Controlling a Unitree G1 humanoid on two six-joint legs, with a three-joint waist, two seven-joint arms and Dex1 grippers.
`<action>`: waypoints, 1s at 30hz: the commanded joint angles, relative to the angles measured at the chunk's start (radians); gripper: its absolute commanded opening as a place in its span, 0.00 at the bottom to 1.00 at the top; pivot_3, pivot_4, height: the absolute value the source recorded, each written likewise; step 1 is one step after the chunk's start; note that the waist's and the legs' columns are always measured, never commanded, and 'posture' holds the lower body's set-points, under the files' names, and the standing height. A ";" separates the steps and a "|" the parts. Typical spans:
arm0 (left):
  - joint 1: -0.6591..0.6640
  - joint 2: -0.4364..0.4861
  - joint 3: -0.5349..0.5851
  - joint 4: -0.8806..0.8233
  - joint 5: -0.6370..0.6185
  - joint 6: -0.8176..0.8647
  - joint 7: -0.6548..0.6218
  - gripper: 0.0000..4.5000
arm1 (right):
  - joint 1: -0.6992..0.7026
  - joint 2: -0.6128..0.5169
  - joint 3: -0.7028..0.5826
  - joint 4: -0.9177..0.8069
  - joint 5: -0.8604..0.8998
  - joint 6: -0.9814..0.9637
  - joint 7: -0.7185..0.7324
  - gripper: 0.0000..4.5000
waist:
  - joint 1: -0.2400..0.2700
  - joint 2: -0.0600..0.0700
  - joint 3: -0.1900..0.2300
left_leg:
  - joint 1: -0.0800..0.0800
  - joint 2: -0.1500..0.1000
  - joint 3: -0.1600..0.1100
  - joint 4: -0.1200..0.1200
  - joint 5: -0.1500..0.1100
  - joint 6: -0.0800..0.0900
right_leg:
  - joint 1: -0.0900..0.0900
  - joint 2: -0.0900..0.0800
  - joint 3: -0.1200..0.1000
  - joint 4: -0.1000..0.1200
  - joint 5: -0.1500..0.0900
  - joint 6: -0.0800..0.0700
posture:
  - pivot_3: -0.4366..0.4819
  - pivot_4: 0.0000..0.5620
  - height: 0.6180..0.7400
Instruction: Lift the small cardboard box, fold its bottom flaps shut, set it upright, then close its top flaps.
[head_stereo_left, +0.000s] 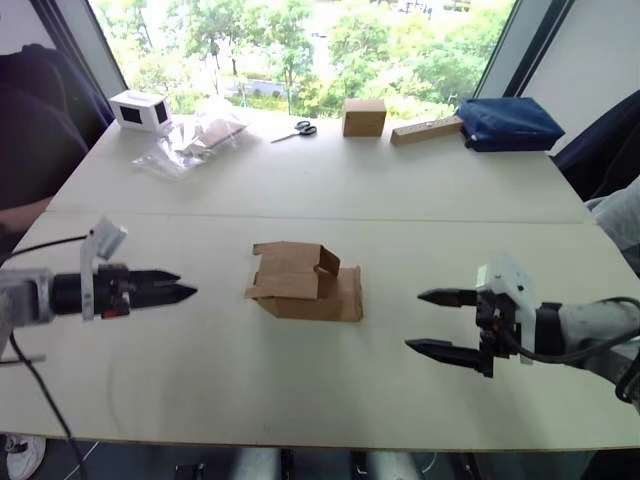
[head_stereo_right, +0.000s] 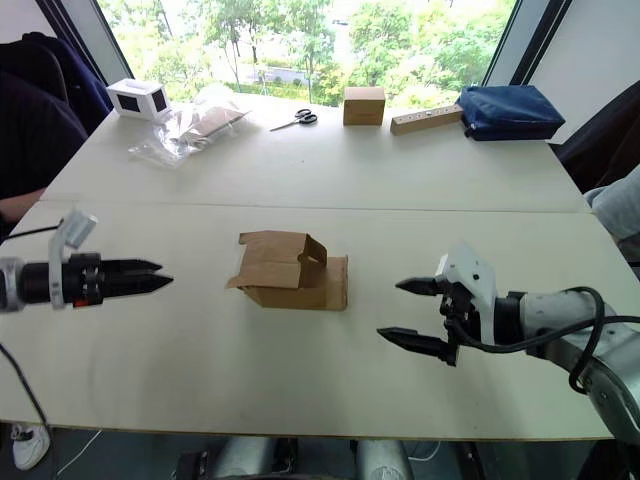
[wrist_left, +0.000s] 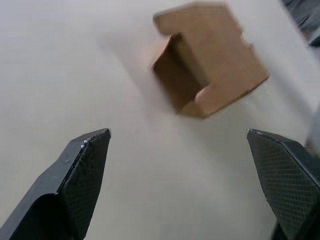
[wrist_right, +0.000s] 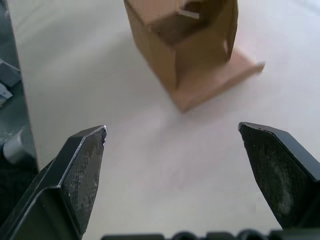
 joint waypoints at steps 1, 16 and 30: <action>-0.145 -0.074 -0.069 0.128 -0.019 0.103 -0.021 0.99 | -0.078 0.043 0.088 -0.070 -0.004 0.010 -0.064 0.99 | -0.002 -0.001 0.000 | 0.001 0.000 0.000 0.000 0.000 0.000 | 0.001 0.000 0.000 0.000 0.000 0.001 | 0.48 0.27 1.00; -0.367 -0.363 -0.320 0.483 0.163 0.014 -0.183 0.99 | -0.169 0.143 0.269 -0.104 -0.134 0.040 -0.214 0.99 | -0.002 -0.002 -0.001 | 0.003 -0.001 0.000 0.002 0.000 0.001 | 0.003 0.000 0.001 0.002 0.000 0.002 | 0.48 0.27 1.00; -0.419 -0.448 -0.344 0.529 0.222 0.005 -0.240 0.99 | -0.127 0.174 0.265 -0.094 -0.177 0.016 -0.236 0.99 | -0.003 -0.002 -0.001 | 0.003 -0.001 -0.001 0.002 0.000 0.001 | 0.004 0.000 0.001 0.003 0.000 0.002 | 0.48 0.27 1.00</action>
